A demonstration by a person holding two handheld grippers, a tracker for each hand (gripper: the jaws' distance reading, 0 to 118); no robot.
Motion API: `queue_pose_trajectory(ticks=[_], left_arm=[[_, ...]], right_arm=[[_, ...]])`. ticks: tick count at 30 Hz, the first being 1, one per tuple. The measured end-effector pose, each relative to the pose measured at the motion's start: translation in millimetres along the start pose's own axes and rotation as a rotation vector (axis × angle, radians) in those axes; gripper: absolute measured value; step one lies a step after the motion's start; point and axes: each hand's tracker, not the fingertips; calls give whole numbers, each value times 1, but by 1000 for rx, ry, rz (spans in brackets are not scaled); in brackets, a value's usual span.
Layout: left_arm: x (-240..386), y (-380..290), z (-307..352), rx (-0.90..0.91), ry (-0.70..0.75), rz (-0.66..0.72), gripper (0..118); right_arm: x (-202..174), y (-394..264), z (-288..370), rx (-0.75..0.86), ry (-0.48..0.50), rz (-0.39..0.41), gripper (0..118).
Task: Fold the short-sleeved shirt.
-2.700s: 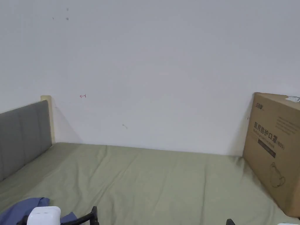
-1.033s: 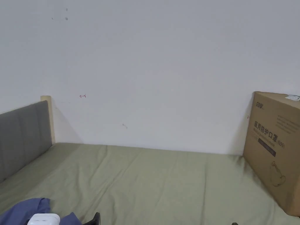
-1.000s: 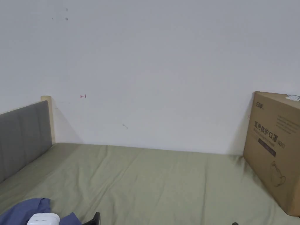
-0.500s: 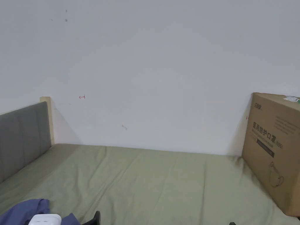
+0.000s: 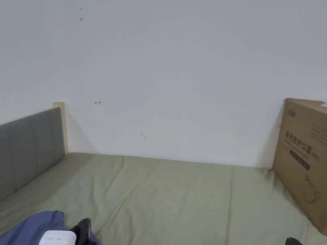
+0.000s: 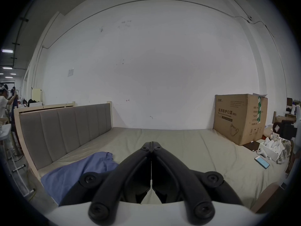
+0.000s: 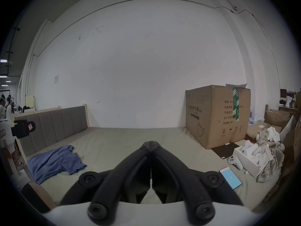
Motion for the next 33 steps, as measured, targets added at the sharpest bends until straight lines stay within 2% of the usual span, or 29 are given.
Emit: queue_pose_trajectory(ticks=[2,5,10,13,19,23,25,29,32,33], left_arm=[[-15,1,10,-3,41,2,0],[-50,0,37,-14,127,3,0],[-118,-3,86,-51,322,5,0],[-144,-7,113,-64,399,38,0],[-159,-11,119,-96,406,46,0],[-159,-20,81,-150,345,57,0],[-164,-29,43,-204,282,59,0],[-181,-54,-60,-347,180,107,0],[-197,-82,-152,-506,83,155,0],[-202,-92,-181,-555,67,159,0]], right_arm=[[-8,0,-7,-17,27,12,0],[-41,0,-25,-35,126,23,0],[-132,11,-27,-7,346,26,0],[-169,20,-22,-19,440,32,0],[-190,33,-17,-18,487,48,0],[-186,30,-34,-57,465,48,0],[-181,24,-49,-73,454,57,0],[-179,8,-75,-96,432,102,0],[-180,15,-59,-131,431,109,0],[-180,-2,-98,-138,430,118,0]])
